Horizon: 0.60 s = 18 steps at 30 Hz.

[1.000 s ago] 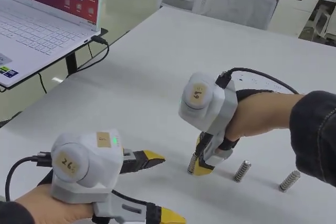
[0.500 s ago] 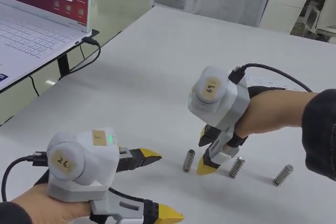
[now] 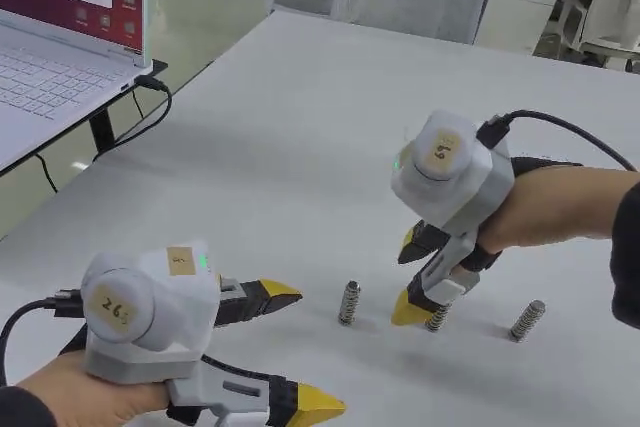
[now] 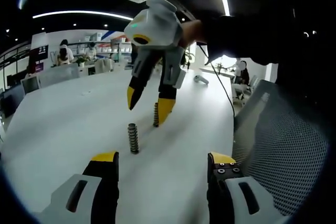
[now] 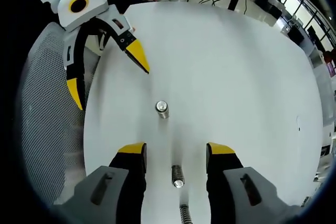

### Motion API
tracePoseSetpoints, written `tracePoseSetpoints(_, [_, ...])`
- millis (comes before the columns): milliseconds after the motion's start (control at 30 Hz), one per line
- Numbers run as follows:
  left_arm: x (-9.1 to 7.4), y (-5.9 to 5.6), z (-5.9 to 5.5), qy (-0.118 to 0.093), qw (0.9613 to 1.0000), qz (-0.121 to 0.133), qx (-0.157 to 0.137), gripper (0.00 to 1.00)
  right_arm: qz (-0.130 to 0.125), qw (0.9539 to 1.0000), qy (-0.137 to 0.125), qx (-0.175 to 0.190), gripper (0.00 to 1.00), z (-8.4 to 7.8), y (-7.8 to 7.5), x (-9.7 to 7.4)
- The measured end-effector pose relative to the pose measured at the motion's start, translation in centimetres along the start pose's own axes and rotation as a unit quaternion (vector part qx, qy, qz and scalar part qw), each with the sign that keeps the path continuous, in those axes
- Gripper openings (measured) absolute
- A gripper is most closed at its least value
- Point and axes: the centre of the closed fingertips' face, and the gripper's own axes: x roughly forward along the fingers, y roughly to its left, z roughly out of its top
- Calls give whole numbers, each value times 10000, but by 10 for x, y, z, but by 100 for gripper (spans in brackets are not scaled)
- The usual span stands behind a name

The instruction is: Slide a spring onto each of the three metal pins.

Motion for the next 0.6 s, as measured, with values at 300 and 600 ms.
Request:
tracePoseSetpoints(300, [2,-1,3,31,10000,-34,29,64,-151,9993,-143,295,48,-20,-6,-10])
tracePoseSetpoints(600, [6,-2,5,98,9999,-88,75,64,-286,9972,-246,644,48,-46,-9,-17])
